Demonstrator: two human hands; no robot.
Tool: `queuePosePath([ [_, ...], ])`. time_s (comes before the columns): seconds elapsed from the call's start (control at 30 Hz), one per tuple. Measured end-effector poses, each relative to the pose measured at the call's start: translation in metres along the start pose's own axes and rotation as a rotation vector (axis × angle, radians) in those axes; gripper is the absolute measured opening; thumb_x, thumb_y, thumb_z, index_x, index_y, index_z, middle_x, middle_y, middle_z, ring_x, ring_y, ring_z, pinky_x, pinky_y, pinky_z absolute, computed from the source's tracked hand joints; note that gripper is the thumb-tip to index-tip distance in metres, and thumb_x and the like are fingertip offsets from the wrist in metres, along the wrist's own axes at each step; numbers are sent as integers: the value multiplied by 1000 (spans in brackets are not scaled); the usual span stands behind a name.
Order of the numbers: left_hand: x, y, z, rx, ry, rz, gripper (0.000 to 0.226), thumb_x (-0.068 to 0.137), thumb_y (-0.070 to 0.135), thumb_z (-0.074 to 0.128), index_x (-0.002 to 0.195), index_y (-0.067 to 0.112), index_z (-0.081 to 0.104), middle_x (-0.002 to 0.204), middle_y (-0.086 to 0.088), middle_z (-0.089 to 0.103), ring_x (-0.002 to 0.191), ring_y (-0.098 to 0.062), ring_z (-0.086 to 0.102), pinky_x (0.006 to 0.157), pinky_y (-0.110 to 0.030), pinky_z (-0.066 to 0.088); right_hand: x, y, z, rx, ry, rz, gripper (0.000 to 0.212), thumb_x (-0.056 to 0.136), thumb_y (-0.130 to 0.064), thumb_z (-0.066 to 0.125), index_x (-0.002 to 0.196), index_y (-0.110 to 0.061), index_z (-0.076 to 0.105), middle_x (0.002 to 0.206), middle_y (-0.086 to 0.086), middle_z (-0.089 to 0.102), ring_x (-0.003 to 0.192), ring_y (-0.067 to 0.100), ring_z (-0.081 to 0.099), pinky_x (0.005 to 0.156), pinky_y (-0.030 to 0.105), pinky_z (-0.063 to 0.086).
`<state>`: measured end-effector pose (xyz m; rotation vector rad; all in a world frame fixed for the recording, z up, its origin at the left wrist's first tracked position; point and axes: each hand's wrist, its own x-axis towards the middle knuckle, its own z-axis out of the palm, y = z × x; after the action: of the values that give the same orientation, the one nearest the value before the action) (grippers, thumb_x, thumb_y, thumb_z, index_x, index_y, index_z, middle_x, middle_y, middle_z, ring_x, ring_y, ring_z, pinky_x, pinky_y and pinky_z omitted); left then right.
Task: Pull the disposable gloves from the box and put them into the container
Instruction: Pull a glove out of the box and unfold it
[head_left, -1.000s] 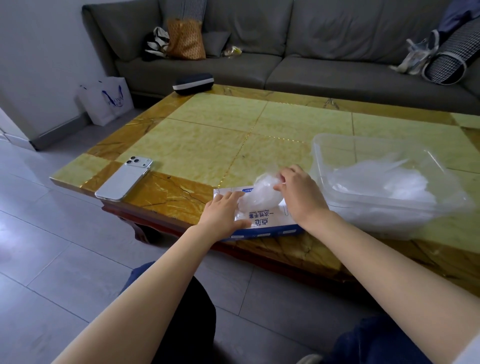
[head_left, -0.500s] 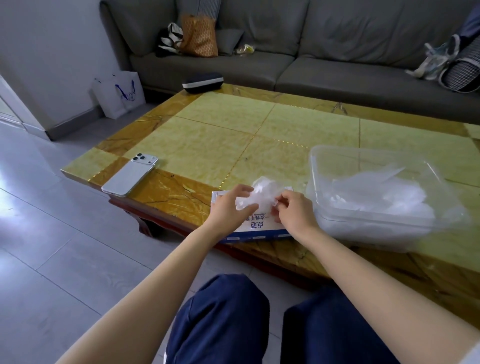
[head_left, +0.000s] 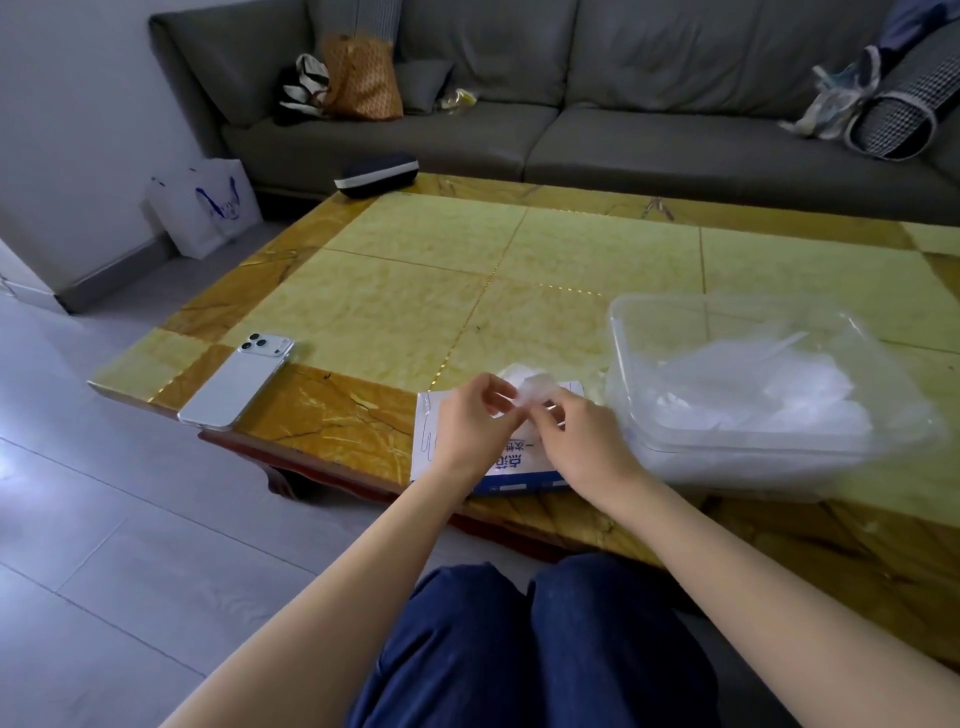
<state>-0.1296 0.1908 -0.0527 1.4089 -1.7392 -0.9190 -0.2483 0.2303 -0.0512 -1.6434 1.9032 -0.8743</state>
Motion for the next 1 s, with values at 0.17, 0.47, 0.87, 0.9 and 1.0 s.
queuePosePath([
  [0.17, -1, 1, -3, 21, -77, 3, 21, 83, 17, 69, 95, 16, 52, 82, 6, 59, 78, -4, 55, 62, -8, 43, 4, 1, -3, -132, 130, -62, 30, 100, -22, 42, 88, -9, 66, 80, 5, 64, 74, 21, 60, 70, 37, 51],
  [0.47, -1, -8, -10, 180, -89, 110, 28, 95, 3, 44, 115, 23, 46, 73, -12, 54, 66, -23, 51, 68, -42, 47, 9, -4, -23, -21, 171, 116, 16, 97, -9, 42, 103, -2, 56, 100, 11, 60, 91, 25, 62, 70, 37, 58],
  [0.87, -10, -25, -16, 435, -184, 147, 24, 96, 16, 45, 115, 14, 60, 107, -4, 48, 94, -22, 53, 85, -35, 46, 10, -2, -17, 155, 163, 275, 21, 101, -15, 37, 93, -5, 54, 89, 5, 60, 69, 13, 56, 60, 10, 42],
  [0.9, -10, -24, -18, 431, -183, 159, 23, 96, 19, 46, 114, 14, 60, 106, -2, 45, 93, -19, 51, 84, -32, 45, 10, -2, -20, 137, 160, 238, 20, 99, -16, 41, 93, -4, 55, 92, 6, 61, 76, 18, 57, 58, 8, 39],
  [1.0, -8, -16, -20, 378, -143, 226, 19, 96, 25, 49, 106, 13, 60, 108, 1, 43, 99, -13, 46, 85, -24, 40, 10, -2, -27, 133, 134, 162, 17, 96, -16, 52, 100, -2, 60, 92, 2, 63, 87, 17, 61, 68, 8, 46],
])
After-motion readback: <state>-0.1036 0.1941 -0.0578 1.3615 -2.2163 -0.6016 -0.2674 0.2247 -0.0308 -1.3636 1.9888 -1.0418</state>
